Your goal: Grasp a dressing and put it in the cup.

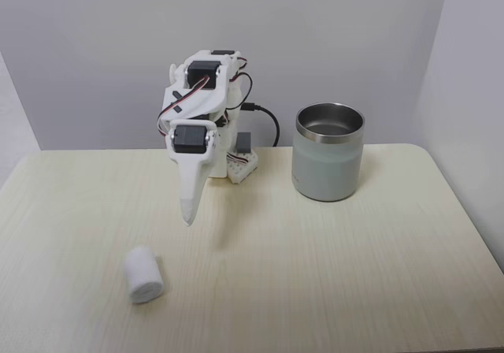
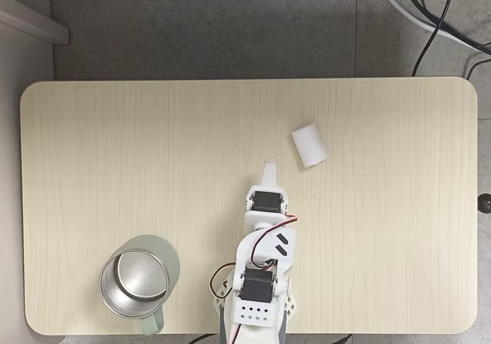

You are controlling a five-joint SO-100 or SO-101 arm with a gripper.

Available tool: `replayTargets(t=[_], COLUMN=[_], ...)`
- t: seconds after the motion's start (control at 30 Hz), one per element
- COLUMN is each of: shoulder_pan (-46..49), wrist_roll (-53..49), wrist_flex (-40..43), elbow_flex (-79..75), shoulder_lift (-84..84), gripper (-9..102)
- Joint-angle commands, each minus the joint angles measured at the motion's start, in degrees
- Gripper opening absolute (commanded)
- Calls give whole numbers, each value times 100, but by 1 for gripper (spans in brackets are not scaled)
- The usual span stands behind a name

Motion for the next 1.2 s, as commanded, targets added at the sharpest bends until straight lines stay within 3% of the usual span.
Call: replayTargets(t=[0.0, 0.83, 1.17], shoulder_pan=[-62, -26, 141], wrist_roll=[-114, -53, -316], wrist_flex=[-88, -132, 281], elbow_flex=[35, 88, 1441], shoulder_lift=[-44, -53, -53], gripper=[0, 0, 0])
